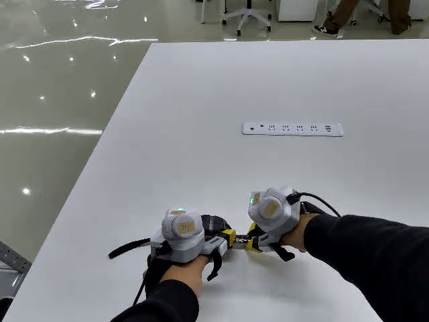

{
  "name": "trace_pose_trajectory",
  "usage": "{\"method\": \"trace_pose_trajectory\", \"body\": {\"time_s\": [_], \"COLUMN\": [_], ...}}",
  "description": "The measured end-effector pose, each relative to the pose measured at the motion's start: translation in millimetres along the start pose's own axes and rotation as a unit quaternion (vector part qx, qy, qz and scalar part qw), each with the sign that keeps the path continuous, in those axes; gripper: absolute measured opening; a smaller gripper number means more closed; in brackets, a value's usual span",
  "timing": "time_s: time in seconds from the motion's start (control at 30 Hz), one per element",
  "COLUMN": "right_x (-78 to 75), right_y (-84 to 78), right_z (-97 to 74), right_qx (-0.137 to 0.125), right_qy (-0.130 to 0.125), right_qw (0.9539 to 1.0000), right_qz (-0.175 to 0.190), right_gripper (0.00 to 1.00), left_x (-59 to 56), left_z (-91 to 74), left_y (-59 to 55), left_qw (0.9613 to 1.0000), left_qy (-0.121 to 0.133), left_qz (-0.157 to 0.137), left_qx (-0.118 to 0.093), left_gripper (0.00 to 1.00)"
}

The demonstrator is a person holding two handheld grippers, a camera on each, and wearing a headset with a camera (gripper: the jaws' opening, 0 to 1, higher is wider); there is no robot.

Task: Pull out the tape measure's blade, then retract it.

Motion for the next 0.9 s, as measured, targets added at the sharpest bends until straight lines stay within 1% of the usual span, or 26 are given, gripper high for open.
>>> {"method": "trace_pose_trajectory", "body": {"time_s": [0.13,0.3,0.47,0.63,0.9], "right_x": [-0.1,-0.6,0.9,1.8,3.2], "right_y": [1.5,5.1,9.8,13.4,18.4], "right_z": [0.9,3.5,6.3,7.3,11.9], "right_qx": [-0.007,-0.009,-0.016,-0.016,-0.021], "right_qy": [0.003,0.003,0.003,0.006,0.009], "right_qw": [0.9998,0.9999,0.9998,0.9998,0.9997], "right_qz": [0.02,0.014,0.01,0.004,0.007], "right_gripper": [0.1,0.1,0.1,0.1,0.11], "left_x": [0.1,0.2,0.6,1.0,1.4], "left_z": [0.1,-0.5,0.0,0.2,0.0], "left_y": [0.1,-0.1,0.2,0.2,0.2], "left_qw": [1.0,1.0,1.0,1.0,1.0], "left_qy": [0.0,-0.001,-0.005,-0.006,-0.008], "left_qz": [-0.001,-0.001,-0.001,-0.001,-0.002], "left_qx": [0.0,-0.002,0.002,0.003,0.004], "left_gripper": [0.57,0.57,0.57,0.57,0.57]}}
Point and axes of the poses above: the centre of the closed fingertips' face, and the gripper's own axes: z roughly forward along the fingers, x roughly to its left, y roughly out of its top, the point moved 4 cm from there along -z, roughly backward along the fingers, and after that the axes turned 3 degrees about z, right-handed, at the moved point
